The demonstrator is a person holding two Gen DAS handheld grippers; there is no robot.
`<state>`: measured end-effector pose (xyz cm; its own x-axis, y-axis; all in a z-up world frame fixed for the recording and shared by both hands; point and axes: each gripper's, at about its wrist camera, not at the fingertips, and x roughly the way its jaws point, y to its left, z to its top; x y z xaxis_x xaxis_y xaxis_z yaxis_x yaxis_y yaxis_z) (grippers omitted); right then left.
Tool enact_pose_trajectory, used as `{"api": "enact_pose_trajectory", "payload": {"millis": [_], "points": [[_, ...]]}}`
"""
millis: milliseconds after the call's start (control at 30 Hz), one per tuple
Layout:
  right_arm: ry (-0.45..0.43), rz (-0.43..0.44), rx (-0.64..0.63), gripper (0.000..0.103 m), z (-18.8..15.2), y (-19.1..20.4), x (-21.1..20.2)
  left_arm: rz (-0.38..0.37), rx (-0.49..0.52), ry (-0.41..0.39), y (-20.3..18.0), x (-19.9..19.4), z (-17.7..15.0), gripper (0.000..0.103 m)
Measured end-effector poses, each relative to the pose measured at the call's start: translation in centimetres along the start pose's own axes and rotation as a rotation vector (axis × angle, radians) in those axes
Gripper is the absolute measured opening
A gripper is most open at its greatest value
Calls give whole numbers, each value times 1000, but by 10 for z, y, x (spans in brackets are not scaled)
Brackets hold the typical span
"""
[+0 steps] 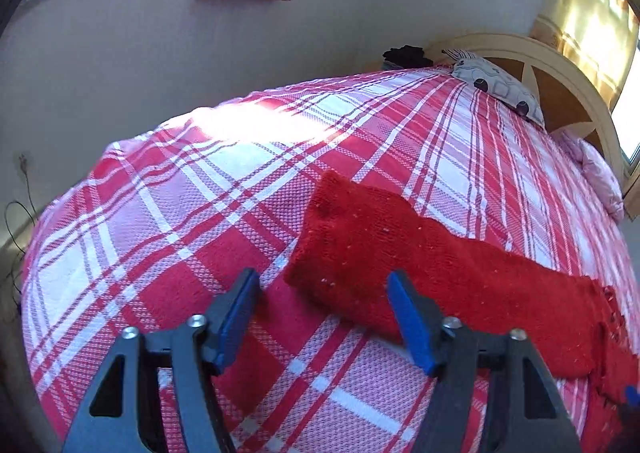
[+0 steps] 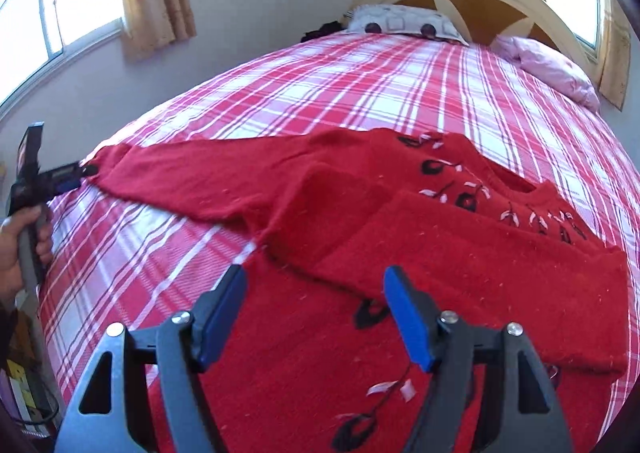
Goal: Fold small clothes
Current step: 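Reach the left tool to the other sleeve cuff and grasp it, then fold the held sleeve across the cardigan body with the left tool, release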
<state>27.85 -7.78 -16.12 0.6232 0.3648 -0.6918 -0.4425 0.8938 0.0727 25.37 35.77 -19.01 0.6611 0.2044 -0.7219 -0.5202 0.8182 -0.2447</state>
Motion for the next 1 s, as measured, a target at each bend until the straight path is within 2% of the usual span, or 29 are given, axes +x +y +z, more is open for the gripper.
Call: {"api": "enact_pose_trajectory", "payload": {"millis": [67,100,200,300,500,767,900,1000], "points": [[-7,6,-14,74,-5,8,-2,0,-22,7,2,3,3,38],[-10,10,-22,74,-7,12,-3,-19,-29,14,2,6,5,20],[-21,21,-33,74,-10,19,-4,-40,-54,10,1,5,7,12],[-31,24,-25,75,-13,18,-5,-66,-47,-33,-8,-9,12,11],[-50,9,41,75,-20,-1,-14,-186,10,-104,-54,-50,23,11],[-89,-24,140,77,-32,-41,-38,-424,170,-139,-183,-110,17,11],[-108,-48,204,78,-39,-66,-53,-543,236,-135,-257,-134,0,11],[-133,-60,260,80,-46,-86,-66,-605,287,-119,-309,-141,-21,11]]}}
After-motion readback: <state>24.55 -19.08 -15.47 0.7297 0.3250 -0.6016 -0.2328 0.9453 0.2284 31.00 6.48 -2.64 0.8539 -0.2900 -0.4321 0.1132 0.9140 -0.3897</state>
